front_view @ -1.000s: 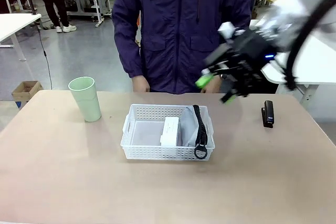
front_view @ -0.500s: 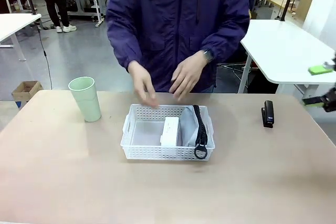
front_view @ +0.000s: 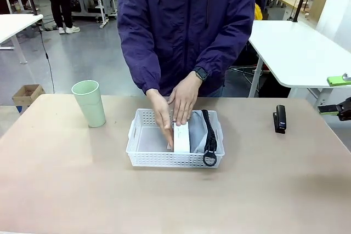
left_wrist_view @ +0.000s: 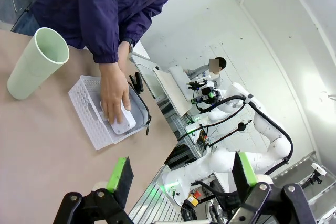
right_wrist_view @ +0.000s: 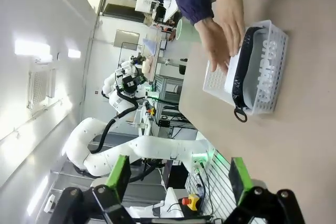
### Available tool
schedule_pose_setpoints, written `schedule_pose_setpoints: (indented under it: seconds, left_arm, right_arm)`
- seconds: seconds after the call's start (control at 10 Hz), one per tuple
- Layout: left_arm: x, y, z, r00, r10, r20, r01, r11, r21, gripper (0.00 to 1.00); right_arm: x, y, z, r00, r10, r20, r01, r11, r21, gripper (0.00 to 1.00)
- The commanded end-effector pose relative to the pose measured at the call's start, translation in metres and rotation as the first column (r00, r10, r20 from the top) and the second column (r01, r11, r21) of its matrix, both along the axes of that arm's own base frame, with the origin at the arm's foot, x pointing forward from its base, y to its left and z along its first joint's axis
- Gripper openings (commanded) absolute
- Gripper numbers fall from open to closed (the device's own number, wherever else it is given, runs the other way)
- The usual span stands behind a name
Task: Efficiently arrange items inside the basket to fit them all.
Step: Pick up the Digital clock and place it inside the Organizing basket, then pick up the Stapler and place it inside the Organizing basket.
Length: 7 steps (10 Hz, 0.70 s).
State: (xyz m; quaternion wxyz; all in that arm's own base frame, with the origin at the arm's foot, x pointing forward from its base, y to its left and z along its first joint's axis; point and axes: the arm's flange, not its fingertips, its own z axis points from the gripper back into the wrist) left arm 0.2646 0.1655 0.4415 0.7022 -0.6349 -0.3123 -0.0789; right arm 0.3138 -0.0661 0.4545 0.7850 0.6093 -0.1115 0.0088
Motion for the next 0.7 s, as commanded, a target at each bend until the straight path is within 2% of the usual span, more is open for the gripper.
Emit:
schedule_pose_setpoints:
  seconds: [0.0, 0.6]
  left_arm:
    - [-0.0009, -0.001, 0.0015, 1.0, -0.001, 0.026, 0.001, 1.0, -0.009, 1.0]
    - [-0.0009, -0.001, 0.0015, 1.0, -0.001, 0.026, 0.001, 1.0, -0.009, 1.0]
  right_arm:
    - [-0.0062, 0.0011, 0.0106, 1.0, -0.003, -0.021, 0.003, 1.0, 0.008, 1.0]
    - [-0.0062, 0.0011, 0.0106, 1.0, -0.003, -0.021, 0.003, 1.0, 0.008, 1.0]
